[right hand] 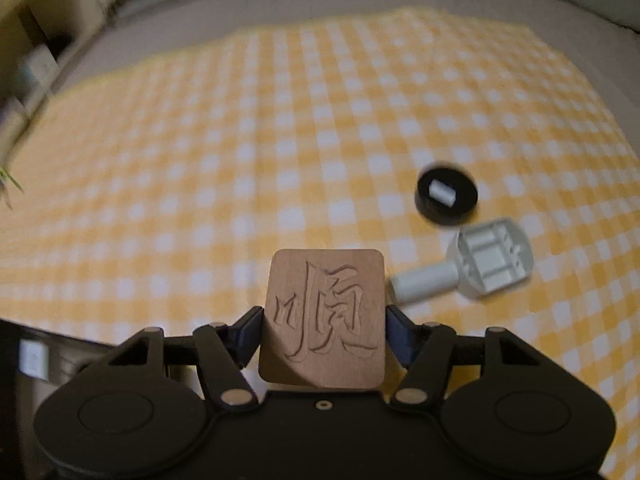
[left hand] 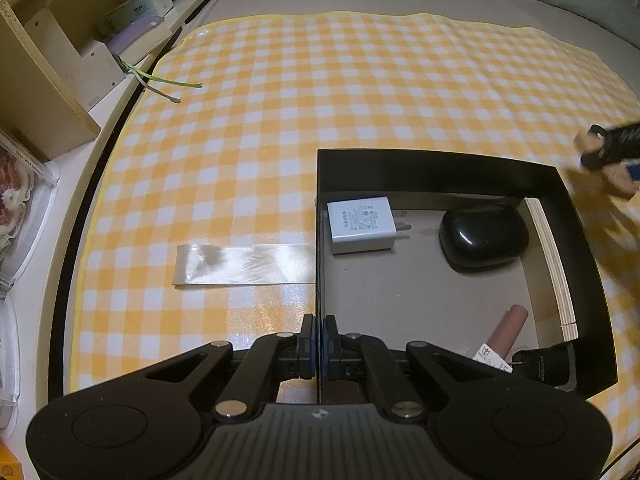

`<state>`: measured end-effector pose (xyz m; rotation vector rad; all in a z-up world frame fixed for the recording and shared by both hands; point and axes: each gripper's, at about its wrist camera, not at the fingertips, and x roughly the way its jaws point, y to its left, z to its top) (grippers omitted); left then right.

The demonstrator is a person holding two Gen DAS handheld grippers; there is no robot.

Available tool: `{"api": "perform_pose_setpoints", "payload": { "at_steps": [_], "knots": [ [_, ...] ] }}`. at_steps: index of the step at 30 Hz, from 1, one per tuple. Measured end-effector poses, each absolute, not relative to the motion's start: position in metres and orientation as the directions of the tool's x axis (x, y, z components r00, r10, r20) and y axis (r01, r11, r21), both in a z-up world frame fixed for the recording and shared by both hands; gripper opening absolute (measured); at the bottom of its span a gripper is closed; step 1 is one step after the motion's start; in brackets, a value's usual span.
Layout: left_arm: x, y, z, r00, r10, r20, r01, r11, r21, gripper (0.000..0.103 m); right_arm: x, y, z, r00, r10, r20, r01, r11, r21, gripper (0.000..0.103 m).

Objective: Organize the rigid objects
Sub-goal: 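Carry the wooden tile with the right gripper into the box and release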

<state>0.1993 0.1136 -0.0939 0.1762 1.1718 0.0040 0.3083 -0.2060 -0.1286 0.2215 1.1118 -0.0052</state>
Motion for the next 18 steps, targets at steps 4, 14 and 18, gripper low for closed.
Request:
{"api": "perform_pose_setpoints", "payload": {
  "at_steps": [4,14,18],
  "knots": [
    [0.199,0.113,-0.094,0.389,0.095,-0.917,0.086,0.987,0.138,0.004,0.29,-0.2,-0.094,0.525,0.186,-0.831,0.072,0.963,0.261,0.066],
    [0.197,0.116,-0.091,0.401,0.093,-0.911,0.09,0.986,0.14,0.004,0.263,-0.118,-0.082,0.387,0.43,-0.815,-0.142,0.902,0.408,0.066],
    [0.193,0.119,-0.085,0.414,0.077,-0.907,0.087,0.989,0.124,0.004,0.258,-0.073,-0.098,0.319,0.422,-0.849,-0.243,0.902,0.357,0.066]
  ]
}}
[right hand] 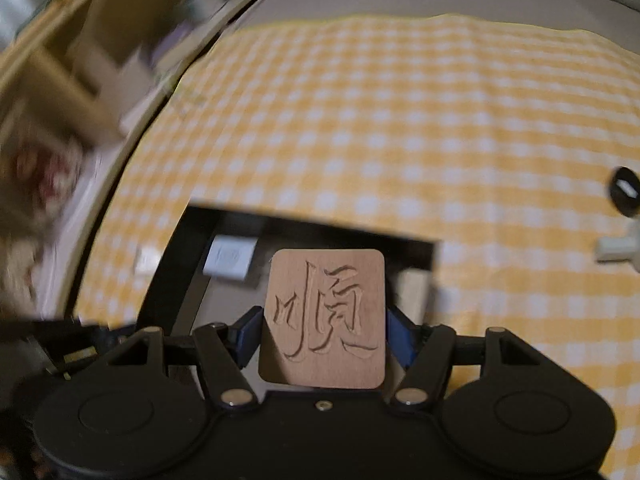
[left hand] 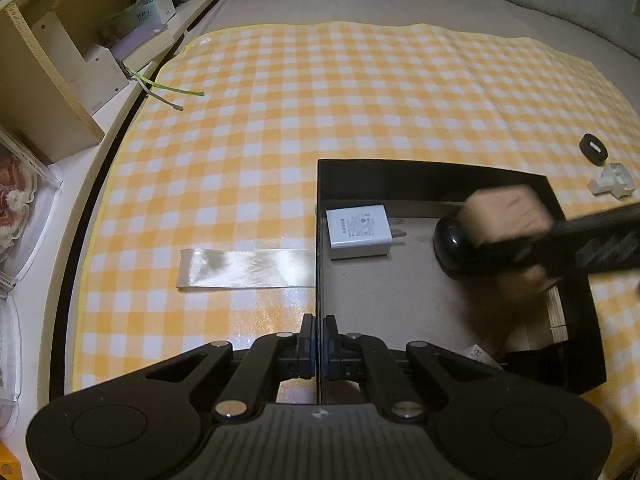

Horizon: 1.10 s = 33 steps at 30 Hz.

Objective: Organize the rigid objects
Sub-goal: 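Carry the wooden tile with the right gripper into the box and release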

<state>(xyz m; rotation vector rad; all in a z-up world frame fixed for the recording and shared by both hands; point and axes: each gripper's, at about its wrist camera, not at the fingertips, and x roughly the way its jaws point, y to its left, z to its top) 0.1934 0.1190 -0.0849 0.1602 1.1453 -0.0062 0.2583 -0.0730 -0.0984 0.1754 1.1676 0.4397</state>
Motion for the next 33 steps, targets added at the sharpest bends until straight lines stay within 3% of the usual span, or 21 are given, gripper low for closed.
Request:
{"api": "perform_pose_setpoints", "payload": {
  "at_steps": [7,33],
  "knots": [
    [0.19,0.124,-0.085,0.414,0.056,-0.909,0.08,0.992,0.097,0.005,0.258,-0.042,-0.122,0.196,0.529,-0.826,-0.229,0.843,0.486,0.07],
    [0.191,0.121,-0.087,0.404,0.063,-0.913,0.08,0.991,0.104,0.005,0.25,-0.052,-0.11,0.236,0.499,-0.834,-0.249,0.86,0.445,0.071]
  ]
}}
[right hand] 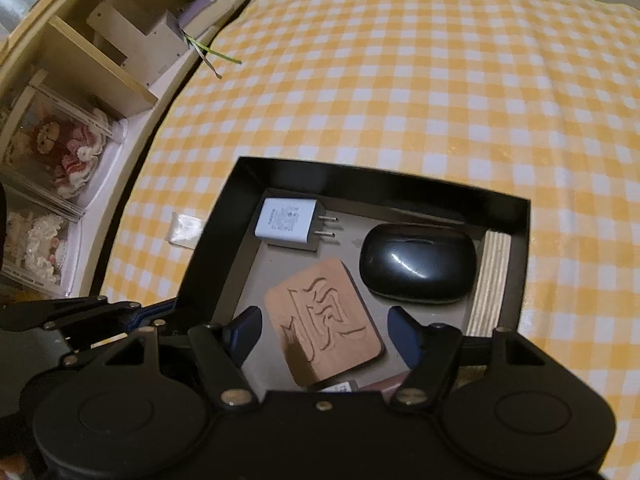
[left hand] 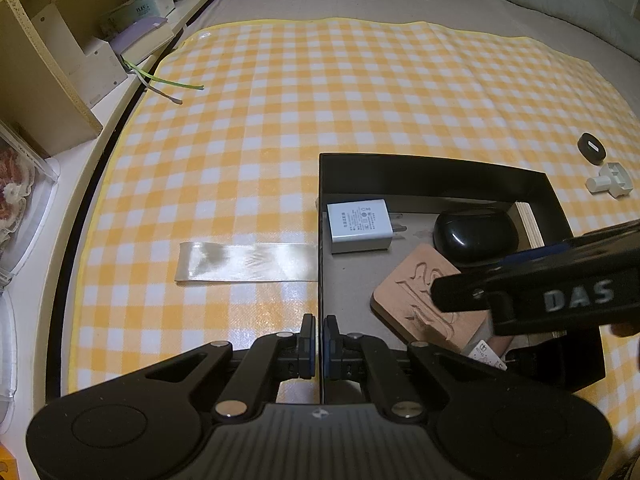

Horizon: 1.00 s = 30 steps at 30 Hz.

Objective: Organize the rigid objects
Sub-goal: 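Carry the wooden tile with the right gripper into the box and release, then move the right gripper to the white holder and grasp it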

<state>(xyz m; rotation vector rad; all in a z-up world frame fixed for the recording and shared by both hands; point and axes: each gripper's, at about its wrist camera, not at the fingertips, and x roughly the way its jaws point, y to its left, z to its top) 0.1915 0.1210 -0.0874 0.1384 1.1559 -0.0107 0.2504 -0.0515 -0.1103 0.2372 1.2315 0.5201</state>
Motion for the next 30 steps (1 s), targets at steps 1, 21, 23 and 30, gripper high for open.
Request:
{"api": "perform_pose_setpoints", "payload": {
  "at_steps": [1,21,23,30],
  "knots": [
    [0.192,0.121,-0.087,0.404,0.064,-0.912,0.08,0.991,0.104,0.005,0.25,-0.053,-0.107,0.242,0.503,-0.829,-0.252,0.858,0.447,0.071],
    [0.191,0.122,-0.086,0.409,0.072,-0.91,0.08,0.99,0.114,0.005,0.256,-0.15,-0.045,0.562,0.442,-0.699,-0.176,0.89,0.421,0.078],
    [0.191,0.122,-0.086,0.409,0.073,-0.91,0.081,0.99,0.116,0.005,0.262,-0.169,-0.045,0.598,0.398,-0.695,-0.136,0.906,0.401,0.078],
    [0.19,0.124,-0.087,0.408,0.075,-0.91,0.087,0.989,0.12,0.006,0.278,-0.232,-0.056,0.671,0.239,-0.702,0.019,0.941,0.338,0.079]
  ]
}}
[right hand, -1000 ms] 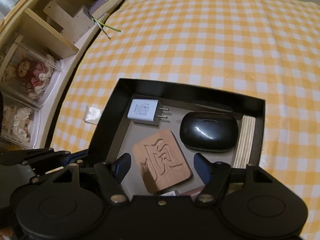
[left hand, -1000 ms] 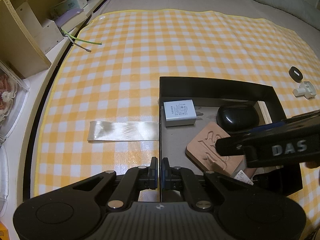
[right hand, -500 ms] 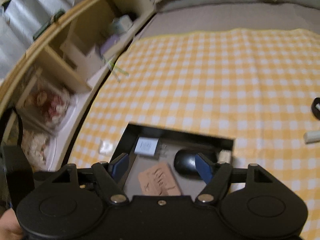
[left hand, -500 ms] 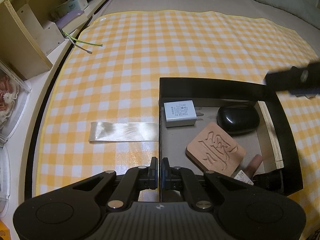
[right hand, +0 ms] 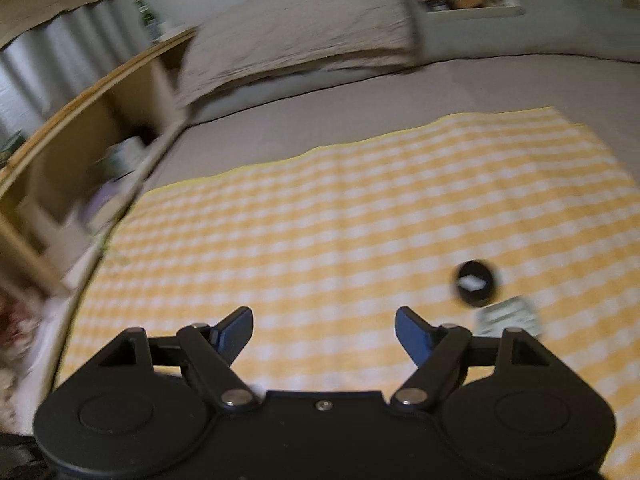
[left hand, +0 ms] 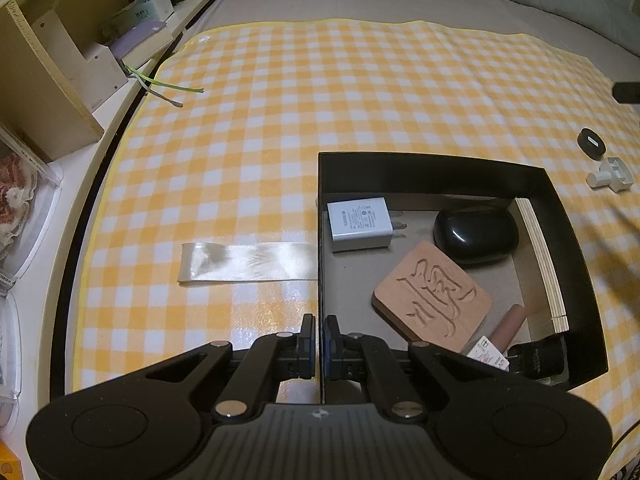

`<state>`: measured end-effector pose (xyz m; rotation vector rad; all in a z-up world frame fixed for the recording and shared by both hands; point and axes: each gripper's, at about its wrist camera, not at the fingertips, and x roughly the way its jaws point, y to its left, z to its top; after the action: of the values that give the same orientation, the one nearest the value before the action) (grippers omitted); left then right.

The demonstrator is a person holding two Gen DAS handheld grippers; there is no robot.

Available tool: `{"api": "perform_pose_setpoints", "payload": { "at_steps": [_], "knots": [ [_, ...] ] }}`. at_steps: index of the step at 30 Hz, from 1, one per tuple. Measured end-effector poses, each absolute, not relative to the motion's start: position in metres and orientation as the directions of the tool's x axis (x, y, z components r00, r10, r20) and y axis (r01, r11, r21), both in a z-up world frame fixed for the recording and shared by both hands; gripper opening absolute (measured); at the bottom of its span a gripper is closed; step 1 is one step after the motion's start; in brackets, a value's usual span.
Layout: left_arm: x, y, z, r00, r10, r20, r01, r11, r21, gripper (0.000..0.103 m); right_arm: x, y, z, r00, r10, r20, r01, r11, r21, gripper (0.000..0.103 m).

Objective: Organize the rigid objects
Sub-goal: 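Move the right gripper to the white holder and grasp it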

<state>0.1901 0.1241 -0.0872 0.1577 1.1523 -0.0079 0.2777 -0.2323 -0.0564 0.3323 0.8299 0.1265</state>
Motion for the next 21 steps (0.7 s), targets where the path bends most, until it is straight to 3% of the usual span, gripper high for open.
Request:
{"api": "perform_pose_setpoints", "payload": {
  "at_steps": [21],
  "knots": [
    [0.189,0.117,-0.092,0.385,0.079,-0.919,0.096,0.988,0.125,0.007,0.323,-0.311,-0.147,0.536,0.026,-0.844,0.086,0.993,0.085,0.084]
  ]
}}
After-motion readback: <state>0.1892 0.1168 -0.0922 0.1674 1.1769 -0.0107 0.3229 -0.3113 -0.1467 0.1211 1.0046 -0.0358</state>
